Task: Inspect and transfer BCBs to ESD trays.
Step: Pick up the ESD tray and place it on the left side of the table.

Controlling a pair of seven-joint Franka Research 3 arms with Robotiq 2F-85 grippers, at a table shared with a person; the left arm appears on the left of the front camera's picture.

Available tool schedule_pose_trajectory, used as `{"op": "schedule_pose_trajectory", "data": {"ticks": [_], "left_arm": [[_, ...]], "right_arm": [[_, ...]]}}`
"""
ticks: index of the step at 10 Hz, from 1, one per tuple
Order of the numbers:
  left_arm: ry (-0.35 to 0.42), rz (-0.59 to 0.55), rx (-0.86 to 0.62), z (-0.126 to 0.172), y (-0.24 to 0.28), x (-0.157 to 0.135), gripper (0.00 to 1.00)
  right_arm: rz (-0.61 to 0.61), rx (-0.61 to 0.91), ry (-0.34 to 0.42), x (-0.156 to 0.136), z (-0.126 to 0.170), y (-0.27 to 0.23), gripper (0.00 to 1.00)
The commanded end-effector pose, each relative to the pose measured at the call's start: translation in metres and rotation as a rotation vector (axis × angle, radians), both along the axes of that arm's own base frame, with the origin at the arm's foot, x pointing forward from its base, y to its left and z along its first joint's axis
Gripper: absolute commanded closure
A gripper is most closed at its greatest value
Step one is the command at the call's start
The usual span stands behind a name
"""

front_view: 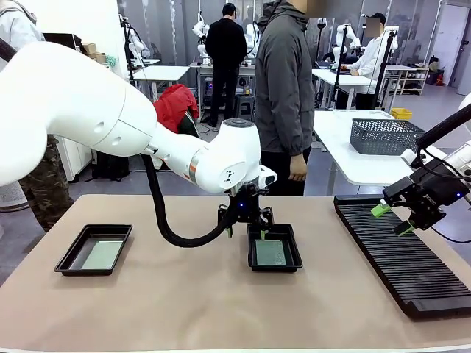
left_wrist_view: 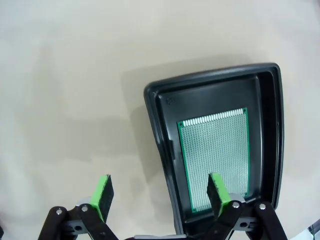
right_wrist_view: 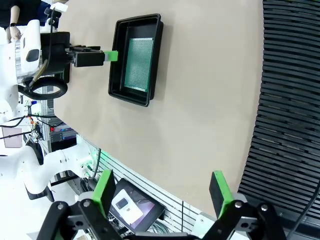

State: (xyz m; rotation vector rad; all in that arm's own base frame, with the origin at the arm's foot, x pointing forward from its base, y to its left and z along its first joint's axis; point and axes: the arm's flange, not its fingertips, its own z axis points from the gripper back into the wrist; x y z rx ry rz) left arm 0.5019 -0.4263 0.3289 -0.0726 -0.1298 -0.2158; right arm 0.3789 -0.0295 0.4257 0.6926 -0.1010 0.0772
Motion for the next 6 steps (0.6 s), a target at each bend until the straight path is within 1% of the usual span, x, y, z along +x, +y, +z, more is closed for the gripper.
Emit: {"op": "schedule_pose_trajectory", "data": {"ticks": [1, 6], "left_arm": [[-0.038, 0.058, 0.019, -0.006, -0.007, 0.005, 0.0], [-0.003, 0.102, 0.046, -0.022, -0.01, 0.013, 0.0]], "right_arm": [[-0.016, 0.006, 0.002, 0.0, 0.002, 0.002, 0.0], [-0.016, 0.006, 0.002, 0.0, 0.002, 0.002, 0.0]]}}
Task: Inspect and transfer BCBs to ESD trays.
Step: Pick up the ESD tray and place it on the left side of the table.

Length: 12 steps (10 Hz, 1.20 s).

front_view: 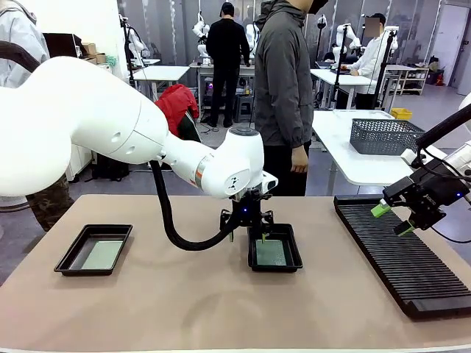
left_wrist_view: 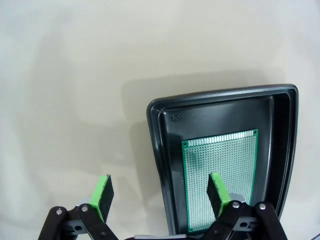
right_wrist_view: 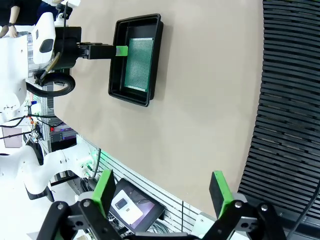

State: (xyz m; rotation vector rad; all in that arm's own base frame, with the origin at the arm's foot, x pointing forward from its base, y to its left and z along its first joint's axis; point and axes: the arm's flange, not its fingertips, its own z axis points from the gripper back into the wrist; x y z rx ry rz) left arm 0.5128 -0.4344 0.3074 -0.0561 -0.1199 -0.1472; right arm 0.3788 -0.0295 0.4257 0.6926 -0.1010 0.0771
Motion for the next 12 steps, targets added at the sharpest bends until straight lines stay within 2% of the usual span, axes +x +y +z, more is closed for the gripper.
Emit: {"op": "schedule_pose_trajectory", "data": {"ticks": [1, 2, 3, 8, 9, 10, 11, 12], "left_arm": [[-0.007, 0.04, 0.033, -0.002, -0.0008, 0.0025, 0.0], [-0.002, 0.069, 0.03, 0.0015, 0.002, 0.001, 0.0], [0.003, 0.008, 0.003, -0.0025, 0.0004, 0.0015, 0.0], [0.006, 0.019, 0.004, -0.0031, 0.0001, 0.0011, 0.0], [0.018, 0.032, 0.0, -0.0017, 0.0009, 0.0021, 0.07], [0.03, 0.04, -0.003, -0.0026, 0.0002, 0.0031, 0.07], [0.038, 0.045, 0.001, -0.0038, -0.0019, 0.0033, 0.14], [0.045, 0.048, -0.003, -0.0044, -0.0023, 0.0038, 0.13]], "right_arm": [[-0.016, 0.006, 0.002, -0.0003, 0.0016, 0.0019, 0.0], [-0.016, 0.006, 0.002, -0.0003, 0.0016, 0.0019, 0.0], [-0.016, 0.006, 0.002, -0.0003, 0.0016, 0.0019, 0.0], [-0.016, 0.006, 0.002, -0.0003, 0.0016, 0.0019, 0.0], [-0.016, 0.006, 0.002, -0.0003, 0.0016, 0.0019, 0.0], [-0.016, 0.006, 0.002, -0.0003, 0.0016, 0.0019, 0.0], [-0.016, 0.006, 0.002, -0.0003, 0.0016, 0.0019, 0.0], [-0.016, 0.006, 0.002, -0.0003, 0.0016, 0.0019, 0.0]]}}
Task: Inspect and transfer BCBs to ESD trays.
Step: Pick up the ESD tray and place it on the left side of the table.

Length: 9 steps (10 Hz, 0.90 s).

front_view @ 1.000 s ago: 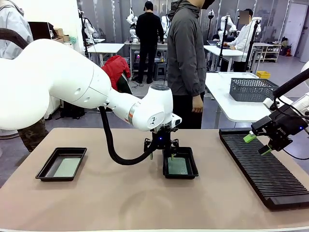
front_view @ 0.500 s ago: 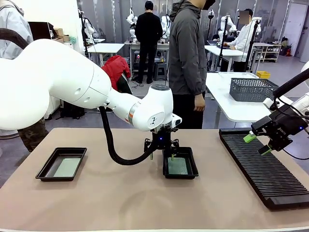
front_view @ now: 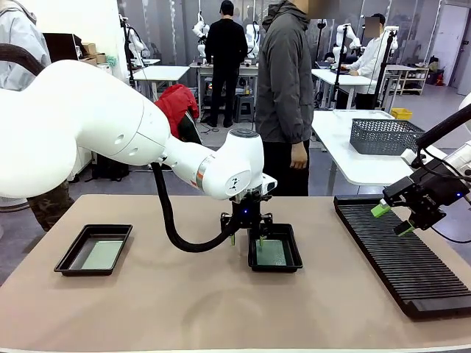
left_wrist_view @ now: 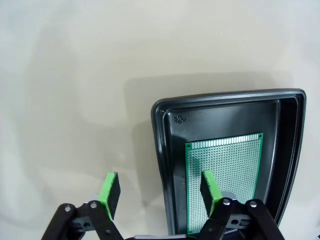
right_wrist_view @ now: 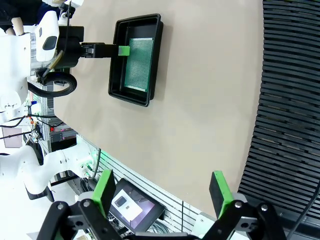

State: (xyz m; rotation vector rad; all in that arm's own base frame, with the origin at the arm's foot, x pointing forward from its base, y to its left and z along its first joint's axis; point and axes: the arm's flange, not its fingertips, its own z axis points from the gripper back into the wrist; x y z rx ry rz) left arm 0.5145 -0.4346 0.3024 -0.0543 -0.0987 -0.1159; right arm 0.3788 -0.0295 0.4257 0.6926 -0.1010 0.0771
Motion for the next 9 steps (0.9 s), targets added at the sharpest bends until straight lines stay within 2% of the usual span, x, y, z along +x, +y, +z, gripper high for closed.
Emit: {"op": "schedule_pose_trajectory", "data": {"ticks": [1, 2, 3, 4, 5, 6, 7, 8, 9], "left_arm": [[0.022, 0.02, -0.004, 0.0011, -0.0018, 0.0024, 0.23], [0.021, 0.019, -0.006, 0.003, -0.0023, 0.0022, 0.22], [0.015, 0.017, -0.007, 0.0054, -0.0025, 0.0023, 0.32], [0.018, 0.018, -0.002, 0.0062, -0.0029, 0.0026, 0.32], [0.025, 0.015, 0.003, 0.006, -0.0036, 0.0031, 0.44], [0.021, 0.022, -0.016, 0.0074, -0.0027, 0.004, 0.37], [0.025, 0.021, -0.016, 0.007, -0.0027, 0.0043, 0.59], [0.026, 0.023, -0.012, 0.0066, -0.0022, 0.0047, 0.53], [0.029, 0.022, -0.012, 0.0064, -0.002, 0.0047, 0.75]], "right_arm": [[-0.016, 0.006, 0.002, -0.0003, 0.0016, 0.0019, 0.0], [-0.016, 0.006, 0.002, -0.0003, 0.0016, 0.0019, 0.0], [-0.016, 0.006, 0.002, -0.0003, 0.0016, 0.0019, 0.0], [-0.016, 0.006, 0.002, -0.0003, 0.0016, 0.0019, 0.0], [-0.016, 0.006, 0.002, -0.0003, 0.0016, 0.0019, 0.0], [-0.016, 0.006, 0.002, -0.0003, 0.0016, 0.0019, 0.0], [-0.016, 0.006, 0.002, -0.0003, 0.0016, 0.0019, 0.0], [-0.016, 0.006, 0.002, -0.0003, 0.0016, 0.0019, 0.0], [-0.016, 0.006, 0.002, -0.0003, 0.0016, 0.0019, 0.0]]}}
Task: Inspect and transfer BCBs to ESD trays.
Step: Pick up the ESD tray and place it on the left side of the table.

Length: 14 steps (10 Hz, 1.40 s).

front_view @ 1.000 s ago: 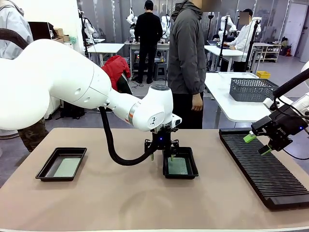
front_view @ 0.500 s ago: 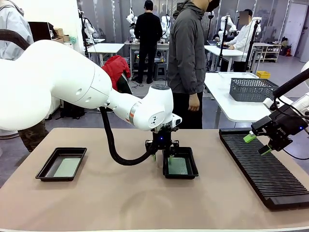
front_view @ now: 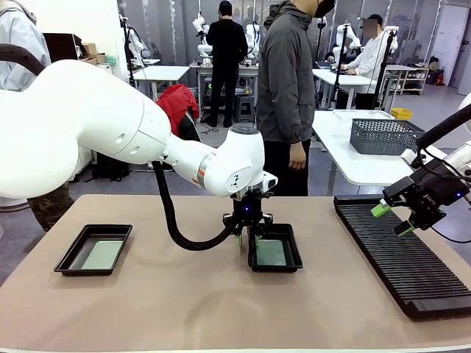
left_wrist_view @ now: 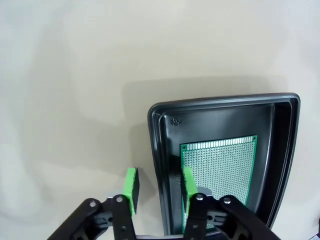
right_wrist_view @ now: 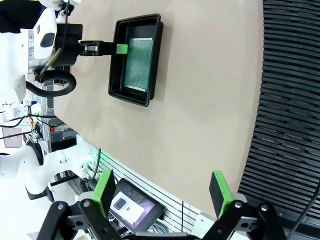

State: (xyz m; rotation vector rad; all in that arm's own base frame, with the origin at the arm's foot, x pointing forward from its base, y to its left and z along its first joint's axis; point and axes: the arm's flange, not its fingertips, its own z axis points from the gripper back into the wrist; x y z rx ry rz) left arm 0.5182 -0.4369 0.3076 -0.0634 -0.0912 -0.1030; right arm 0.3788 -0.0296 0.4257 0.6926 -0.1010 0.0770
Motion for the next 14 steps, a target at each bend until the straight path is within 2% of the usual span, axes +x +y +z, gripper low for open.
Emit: {"op": "schedule_pose_trajectory", "data": {"ticks": [1, 2, 3, 4, 8, 10, 11, 14], "left_arm": [[0.017, 0.007, -0.008, 0.0011, 0.0005, 0.0006, 0.69], [0.016, 0.008, -0.006, 0.0005, 0.0007, 0.0001, 0.92], [0.02, 0.011, -0.007, -0.0006, 0.0024, 0.0003, 0.86], [0.021, 0.014, -0.007, -0.0017, 0.0037, 0.0003, 1.0], [0.022, 0.01, -0.022, -0.002, 0.0023, -0.0003, 1.0], [0.038, 0.075, -0.04, 0.0005, 0.0058, -0.0013, 1.0], [0.01, 0.01, -0.008, -0.0016, 0.0002, 0.0002, 1.0], [0.01, 0.01, -0.008, -0.0016, 0.0002, 0.0002, 1.0]], "right_arm": [[-0.016, 0.006, 0.002, -0.0003, 0.0016, 0.002, 0.0], [-0.016, 0.006, 0.002, -0.0003, 0.0016, 0.002, 0.0], [-0.016, 0.006, 0.002, -0.0003, 0.0016, 0.002, 0.0], [-0.016, 0.006, 0.002, -0.0003, 0.0016, 0.002, 0.0], [-0.016, 0.006, 0.002, -0.0003, 0.0016, 0.002, 0.0], [-0.016, 0.006, 0.002, -0.0003, 0.0016, 0.002, 0.0], [-0.016, 0.006, 0.002, -0.0003, 0.0016, 0.002, 0.0], [-0.016, 0.006, 0.002, -0.0003, 0.0016, 0.002, 0.0]]}}
